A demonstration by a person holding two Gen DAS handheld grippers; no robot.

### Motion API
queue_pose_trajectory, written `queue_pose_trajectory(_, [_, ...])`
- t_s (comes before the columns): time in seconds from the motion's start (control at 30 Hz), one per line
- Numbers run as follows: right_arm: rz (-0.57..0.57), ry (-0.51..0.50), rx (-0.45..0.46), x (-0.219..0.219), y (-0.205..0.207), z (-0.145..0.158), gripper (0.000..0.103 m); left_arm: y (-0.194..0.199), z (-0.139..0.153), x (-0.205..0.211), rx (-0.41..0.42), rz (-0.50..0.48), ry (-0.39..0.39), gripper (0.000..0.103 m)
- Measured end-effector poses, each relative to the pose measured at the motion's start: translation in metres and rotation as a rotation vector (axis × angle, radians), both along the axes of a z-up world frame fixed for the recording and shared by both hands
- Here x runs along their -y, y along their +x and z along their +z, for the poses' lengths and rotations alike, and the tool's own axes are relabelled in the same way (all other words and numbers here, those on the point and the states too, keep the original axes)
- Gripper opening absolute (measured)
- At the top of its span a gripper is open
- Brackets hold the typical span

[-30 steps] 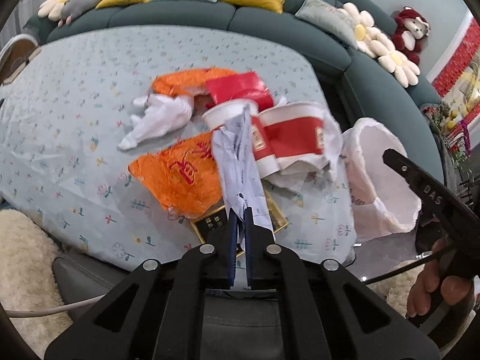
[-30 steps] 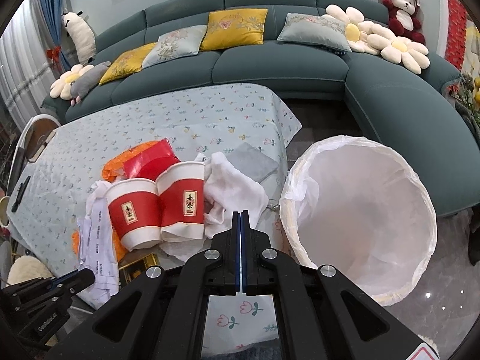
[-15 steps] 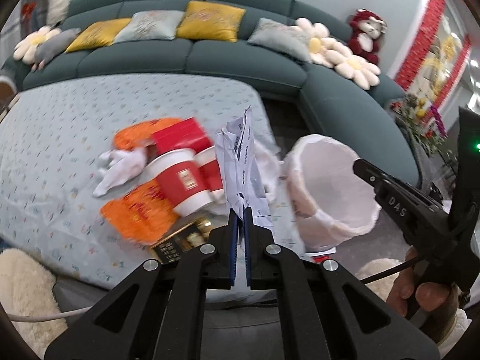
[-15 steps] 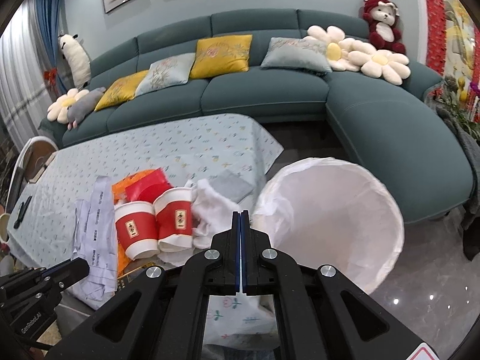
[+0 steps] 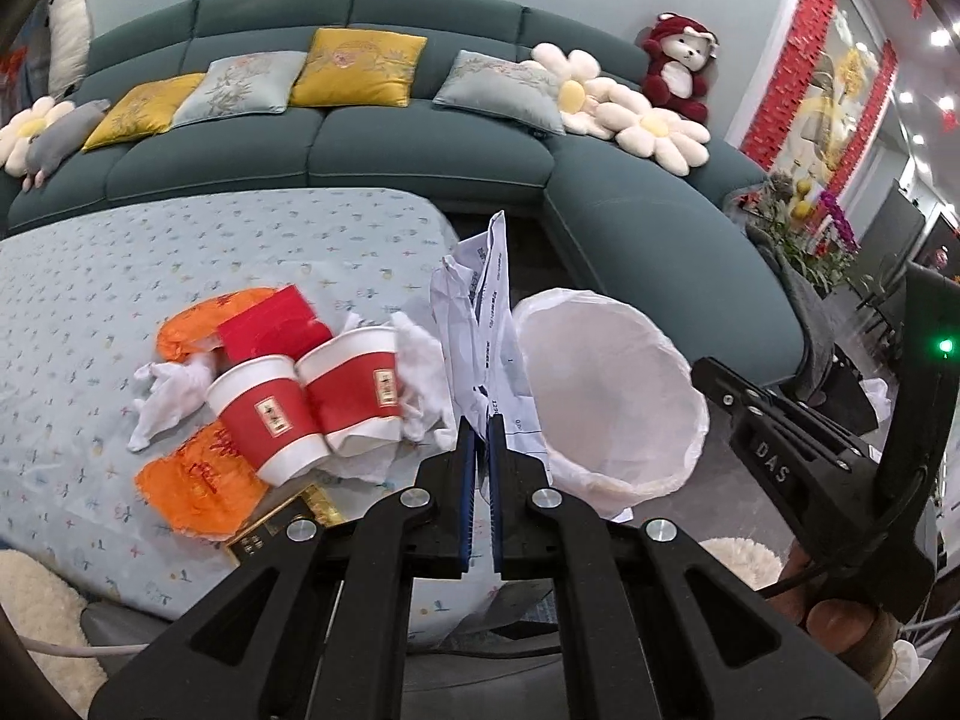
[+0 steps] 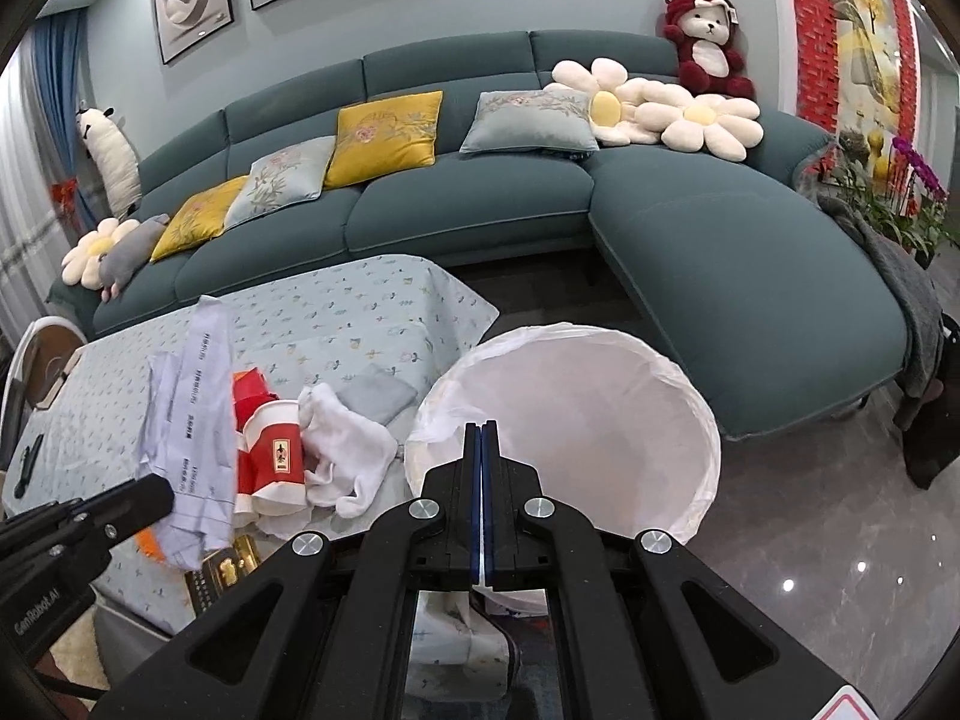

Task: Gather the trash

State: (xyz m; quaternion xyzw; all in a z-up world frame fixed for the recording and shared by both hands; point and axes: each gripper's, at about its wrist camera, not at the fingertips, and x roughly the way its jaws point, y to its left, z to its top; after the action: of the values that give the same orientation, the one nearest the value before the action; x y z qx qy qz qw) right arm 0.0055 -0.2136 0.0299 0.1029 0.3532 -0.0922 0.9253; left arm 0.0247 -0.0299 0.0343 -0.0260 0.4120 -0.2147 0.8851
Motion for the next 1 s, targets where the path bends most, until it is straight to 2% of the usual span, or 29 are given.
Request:
queue_pose_trajectory(0.27, [0.107,0.013,-0.041,-0.039,0.02,-0.016,0.001,0.008,-0.01,-0.054,-0.024,0.136,0.024,0.004])
queue_pose_trajectory(0.33, [0.138,0.003,-0.052,-0.054,0.028,-0.02,0.01,0.011,-0.012,-0.066,-0.028,0.163,0.027,0.004])
queue_pose_trajectory(0.43, [0.181,0.008,-0.078,-0.071,0.042,-0.029,0.011,0.014,-0.014,-0.078,-0.03,0.191,0.031,0.004])
queue_pose_trajectory(0.47, [0.189,0.007,-0.085,-0.074,0.044,-0.031,0.015,0.015,-0.014,-0.08,-0.03,0.195,0.034,0.004])
queue_pose_trajectory(0.57, [0.192,-0.011,-0.108,-0.084,0.056,-0.043,0.04,0.019,-0.018,-0.09,-0.038,0.215,0.037,0.004])
queue_pose_trajectory(0.8, [0.185,-0.007,-0.163,-0.078,0.106,-0.065,0.042,0.038,-0.031,-0.098,-0.061,0.227,0.047,0.004])
queue_pose_trajectory(1.0, [0.229,-0.021,-0.217,-0.084,0.147,-0.091,0.046,0.063,-0.037,-0.097,-0.069,0.227,0.053,0.004])
